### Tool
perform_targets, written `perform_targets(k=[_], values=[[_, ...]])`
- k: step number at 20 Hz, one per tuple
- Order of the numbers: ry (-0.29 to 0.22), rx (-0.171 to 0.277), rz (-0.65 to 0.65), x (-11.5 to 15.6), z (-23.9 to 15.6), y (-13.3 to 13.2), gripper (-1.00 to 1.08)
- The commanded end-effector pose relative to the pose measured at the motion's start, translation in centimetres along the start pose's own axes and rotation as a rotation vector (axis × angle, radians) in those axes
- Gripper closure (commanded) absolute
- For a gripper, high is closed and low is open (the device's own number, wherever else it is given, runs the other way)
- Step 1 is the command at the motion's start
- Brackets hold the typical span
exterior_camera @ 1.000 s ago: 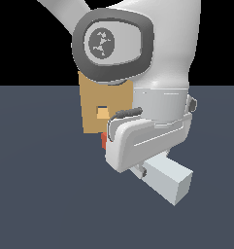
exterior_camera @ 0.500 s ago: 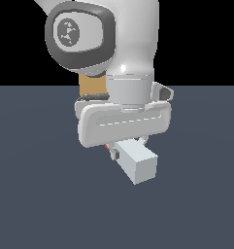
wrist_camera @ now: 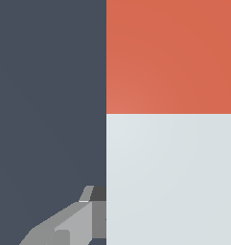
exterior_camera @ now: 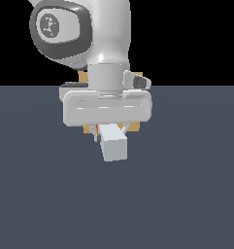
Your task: Insert the peg into the horizontal hole in a box.
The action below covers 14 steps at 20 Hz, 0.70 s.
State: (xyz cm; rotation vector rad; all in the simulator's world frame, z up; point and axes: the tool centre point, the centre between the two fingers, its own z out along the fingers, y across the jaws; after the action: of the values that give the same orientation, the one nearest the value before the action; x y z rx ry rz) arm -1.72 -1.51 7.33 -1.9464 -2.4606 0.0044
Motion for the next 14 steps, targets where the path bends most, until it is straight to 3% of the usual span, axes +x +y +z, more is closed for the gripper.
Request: perform_targets(k=[1,14], values=[[-0.001,-0.005,0.04,0.9,-0.6,-0.4,1.08],[-0.001,-0.005,0.121,3.2,-1.5,-1.1,1.08]])
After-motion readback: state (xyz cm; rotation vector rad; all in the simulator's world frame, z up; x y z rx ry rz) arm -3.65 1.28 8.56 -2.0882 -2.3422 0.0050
